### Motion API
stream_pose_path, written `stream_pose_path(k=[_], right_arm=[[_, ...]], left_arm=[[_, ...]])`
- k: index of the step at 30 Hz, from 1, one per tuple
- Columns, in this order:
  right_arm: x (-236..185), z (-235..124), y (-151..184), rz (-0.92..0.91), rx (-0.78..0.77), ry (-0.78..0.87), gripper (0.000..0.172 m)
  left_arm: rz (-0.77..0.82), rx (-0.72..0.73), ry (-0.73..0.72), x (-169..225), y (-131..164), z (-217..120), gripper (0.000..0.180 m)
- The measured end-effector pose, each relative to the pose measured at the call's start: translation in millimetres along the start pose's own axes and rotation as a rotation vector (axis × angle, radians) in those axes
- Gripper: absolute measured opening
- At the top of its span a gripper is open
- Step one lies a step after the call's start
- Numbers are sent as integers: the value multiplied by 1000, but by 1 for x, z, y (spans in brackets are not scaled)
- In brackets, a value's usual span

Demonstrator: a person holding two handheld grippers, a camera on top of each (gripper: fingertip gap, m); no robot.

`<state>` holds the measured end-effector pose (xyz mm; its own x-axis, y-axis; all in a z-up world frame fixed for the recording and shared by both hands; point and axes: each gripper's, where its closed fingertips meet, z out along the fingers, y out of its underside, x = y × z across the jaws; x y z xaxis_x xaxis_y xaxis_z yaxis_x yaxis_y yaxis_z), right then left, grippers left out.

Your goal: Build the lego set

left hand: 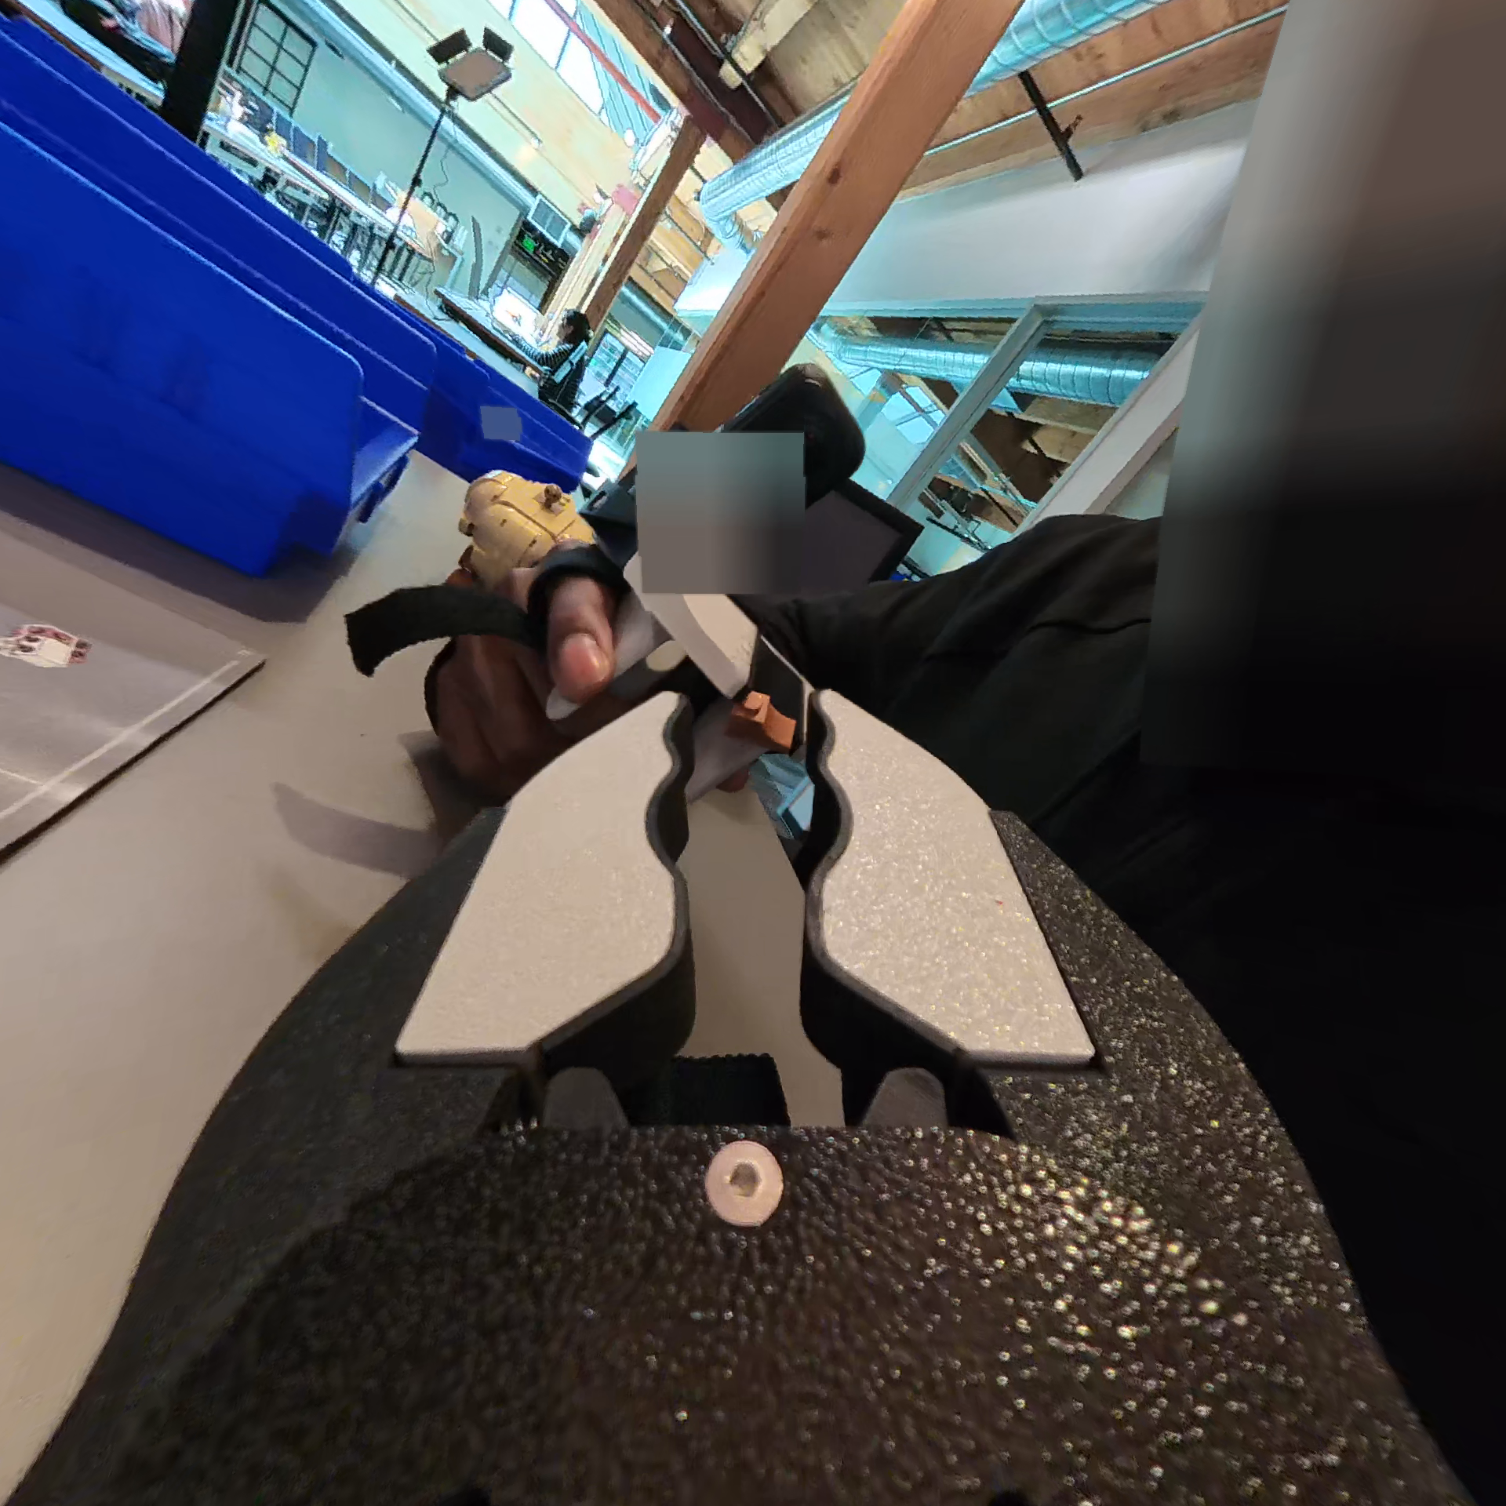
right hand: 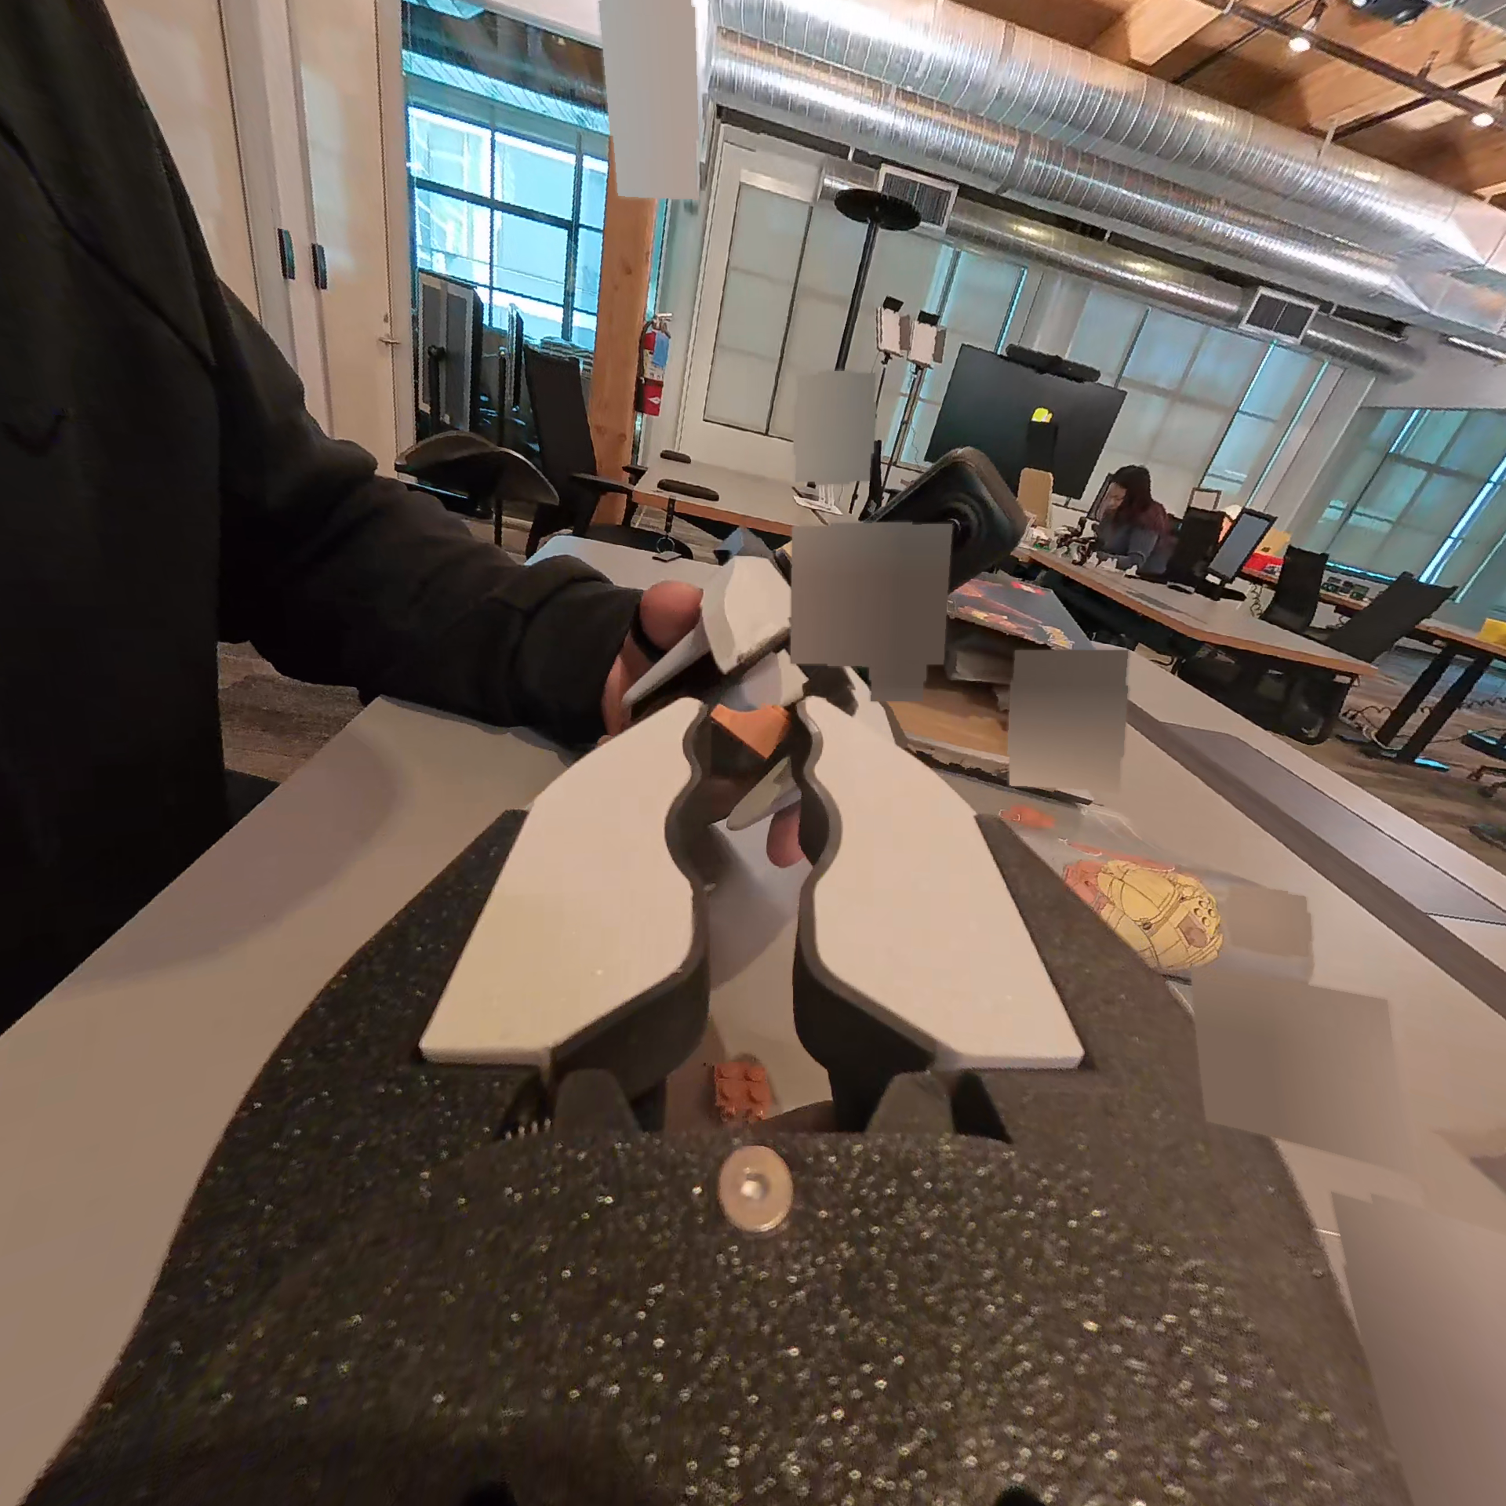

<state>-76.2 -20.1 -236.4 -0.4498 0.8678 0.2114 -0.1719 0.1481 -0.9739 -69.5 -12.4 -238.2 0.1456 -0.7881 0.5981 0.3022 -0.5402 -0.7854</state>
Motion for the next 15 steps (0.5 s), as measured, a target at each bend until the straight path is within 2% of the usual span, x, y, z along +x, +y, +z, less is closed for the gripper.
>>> stream_pose_path(k=[8,15], right_arm=[[0,1,1,3,-2,9,18],[0,2,2,13,-10,12,18]], left_arm=[[-10,-7,-1,-1,2,2,10],[15,-4,-25,-2,2,2,8]])
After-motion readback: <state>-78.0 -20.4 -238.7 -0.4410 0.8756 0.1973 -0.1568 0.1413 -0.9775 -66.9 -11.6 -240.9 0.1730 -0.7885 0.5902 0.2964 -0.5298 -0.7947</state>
